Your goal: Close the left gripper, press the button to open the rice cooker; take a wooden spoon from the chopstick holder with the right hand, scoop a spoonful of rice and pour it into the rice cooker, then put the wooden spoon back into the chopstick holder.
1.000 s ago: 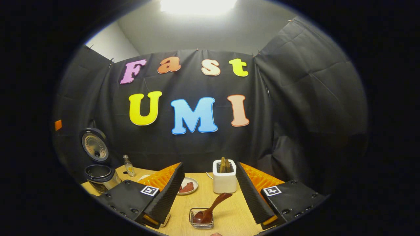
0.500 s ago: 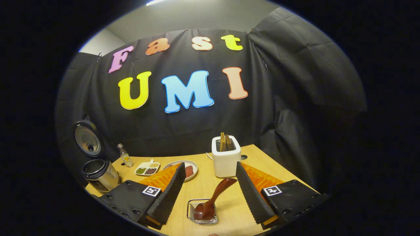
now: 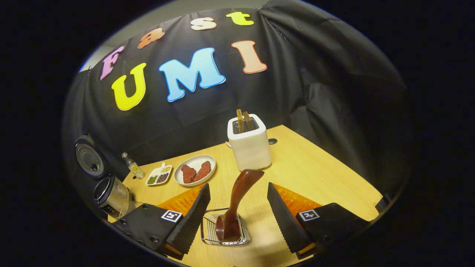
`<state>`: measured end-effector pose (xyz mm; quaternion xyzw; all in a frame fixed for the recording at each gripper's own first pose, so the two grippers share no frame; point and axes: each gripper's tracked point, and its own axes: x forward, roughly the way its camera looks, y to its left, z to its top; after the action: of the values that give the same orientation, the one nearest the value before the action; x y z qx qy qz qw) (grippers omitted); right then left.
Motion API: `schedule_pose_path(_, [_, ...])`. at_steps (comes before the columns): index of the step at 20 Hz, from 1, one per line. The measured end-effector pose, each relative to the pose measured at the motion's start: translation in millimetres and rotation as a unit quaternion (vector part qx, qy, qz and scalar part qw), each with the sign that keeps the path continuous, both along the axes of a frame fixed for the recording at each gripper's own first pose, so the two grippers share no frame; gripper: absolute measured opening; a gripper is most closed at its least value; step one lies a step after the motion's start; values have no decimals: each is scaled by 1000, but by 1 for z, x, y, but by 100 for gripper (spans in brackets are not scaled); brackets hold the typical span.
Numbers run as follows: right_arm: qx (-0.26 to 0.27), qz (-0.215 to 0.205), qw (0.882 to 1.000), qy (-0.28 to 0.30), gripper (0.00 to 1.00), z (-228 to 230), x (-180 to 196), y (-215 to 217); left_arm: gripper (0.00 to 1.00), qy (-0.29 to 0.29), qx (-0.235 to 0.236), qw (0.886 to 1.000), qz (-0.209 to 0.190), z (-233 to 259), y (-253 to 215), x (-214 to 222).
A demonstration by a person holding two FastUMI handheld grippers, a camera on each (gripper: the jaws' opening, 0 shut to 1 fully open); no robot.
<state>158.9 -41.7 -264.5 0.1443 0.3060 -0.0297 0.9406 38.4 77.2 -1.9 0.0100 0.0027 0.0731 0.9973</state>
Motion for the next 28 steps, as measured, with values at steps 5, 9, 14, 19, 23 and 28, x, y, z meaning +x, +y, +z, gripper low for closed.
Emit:
schedule_pose_path(5, [56, -4, 997, 46, 81, -30, 8, 10, 80, 8, 5, 1000, 6, -3, 3, -1])
schedule_pose_path(9, [86, -6, 994, 71, 63, -44, 11, 18, 80, 11, 2, 1000, 11, -5, 6, -2])
schedule_pose_path(14, [111, -17, 991, 79, 14, -47, 12, 18, 80, 16, 0, 1000, 15, -7, 9, -3])
schedule_pose_path(19, [86, -2, 995, 40, 11, -22, 11, 22, 81, 16, -6, 1000, 8, -10, 10, -1])
schedule_pose_path(23, [58, 10, 998, -5, 11, 16, 15, 24, 81, 15, -12, 1000, -5, -8, 8, -1])
schedule_pose_path(28, [63, 23, 996, -59, 10, 70, 18, 43, 80, 18, -21, 999, -16, -14, 4, 9])
